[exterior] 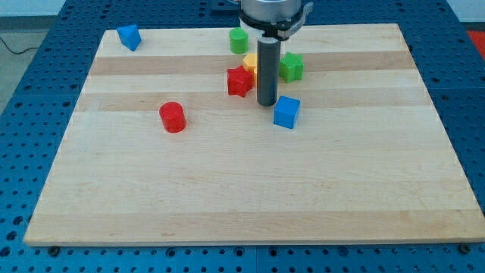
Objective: Move the red star to the top right
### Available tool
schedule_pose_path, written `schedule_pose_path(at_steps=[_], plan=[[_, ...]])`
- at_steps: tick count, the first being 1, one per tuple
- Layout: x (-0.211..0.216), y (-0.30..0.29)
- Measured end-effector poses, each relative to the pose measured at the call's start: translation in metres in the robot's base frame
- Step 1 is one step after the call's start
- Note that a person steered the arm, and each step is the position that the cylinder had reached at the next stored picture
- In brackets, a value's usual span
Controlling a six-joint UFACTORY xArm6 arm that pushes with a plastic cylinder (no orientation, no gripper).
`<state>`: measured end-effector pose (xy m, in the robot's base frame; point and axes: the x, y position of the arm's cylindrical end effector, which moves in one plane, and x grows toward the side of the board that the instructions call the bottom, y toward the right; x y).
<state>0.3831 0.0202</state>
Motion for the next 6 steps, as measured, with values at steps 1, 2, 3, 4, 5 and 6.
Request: schedule_pose_path(at_steps=[1,2,3,4,5,6], plan=[[-0.021,-0.035],[-0.039,-0.081],[-0.045,-0.119],[-0.035,-0.120],[-0.026,-0.153],[-0.056,-0.168]])
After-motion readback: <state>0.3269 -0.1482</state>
